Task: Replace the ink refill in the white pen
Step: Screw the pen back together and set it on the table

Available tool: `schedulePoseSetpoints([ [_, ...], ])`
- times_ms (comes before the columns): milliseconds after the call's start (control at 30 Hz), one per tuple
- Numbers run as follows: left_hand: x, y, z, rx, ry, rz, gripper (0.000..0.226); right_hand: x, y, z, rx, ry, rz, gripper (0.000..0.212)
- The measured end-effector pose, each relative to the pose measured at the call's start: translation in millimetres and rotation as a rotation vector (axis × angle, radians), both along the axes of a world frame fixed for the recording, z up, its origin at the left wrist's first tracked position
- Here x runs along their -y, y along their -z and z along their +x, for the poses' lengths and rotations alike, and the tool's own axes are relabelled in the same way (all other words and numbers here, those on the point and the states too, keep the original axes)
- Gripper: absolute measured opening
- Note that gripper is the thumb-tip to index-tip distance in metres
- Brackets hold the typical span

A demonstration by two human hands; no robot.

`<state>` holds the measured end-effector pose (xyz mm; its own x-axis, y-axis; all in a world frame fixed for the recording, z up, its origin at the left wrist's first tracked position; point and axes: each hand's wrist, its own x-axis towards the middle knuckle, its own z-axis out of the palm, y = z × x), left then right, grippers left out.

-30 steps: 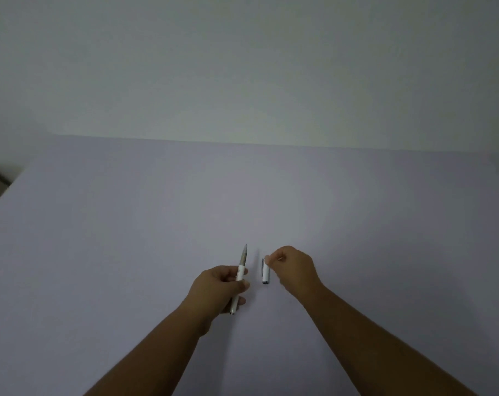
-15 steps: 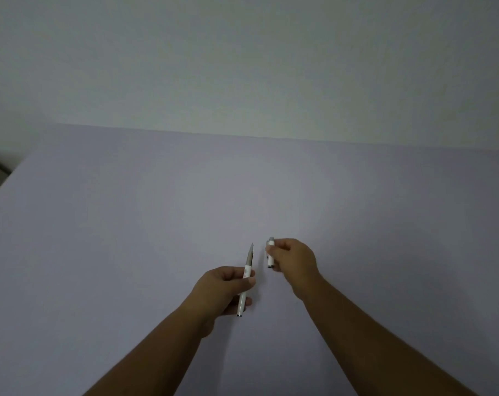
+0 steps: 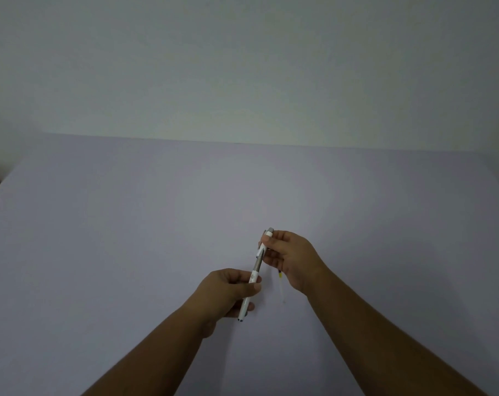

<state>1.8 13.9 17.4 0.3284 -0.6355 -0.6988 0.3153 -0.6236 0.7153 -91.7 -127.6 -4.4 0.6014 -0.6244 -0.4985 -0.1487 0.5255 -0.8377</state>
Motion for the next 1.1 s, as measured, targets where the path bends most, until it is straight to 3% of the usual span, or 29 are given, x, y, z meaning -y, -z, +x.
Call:
schedulePoseSetpoints([
  [100, 1.5, -2.2, -3.4, 0.003, 0.002, -0.006, 0.008, -2.4, 0.2, -4.5, -0.006, 0.060, -0.005, 0.010],
  [233, 1.8, -4.3, -7.7, -0.001, 0.019, 0.011, 0.007, 1.2, -5.0, -7.9, 0.087, 0.201, 0.038, 0.003],
  [567, 4.1, -8.9, -9.0, 0.028, -0.015, -0.023, 0.006, -10.0, -8.4, -11.8, 0.006, -0.058, -0.072, 0.013],
  [733, 4.7, -7.2, -8.9, 0.056, -0.030, -0.027, 0.005, -14.7, -7.8, -12.7, 0.007, -0.079, -0.067, 0.004],
  [1100, 8.1, -1.8, -8.3, 0.063, -0.036, -0.021, 0.007, -11.2, -7.1, -14.9, 0.032, -0.102, -0.033, 0.006],
])
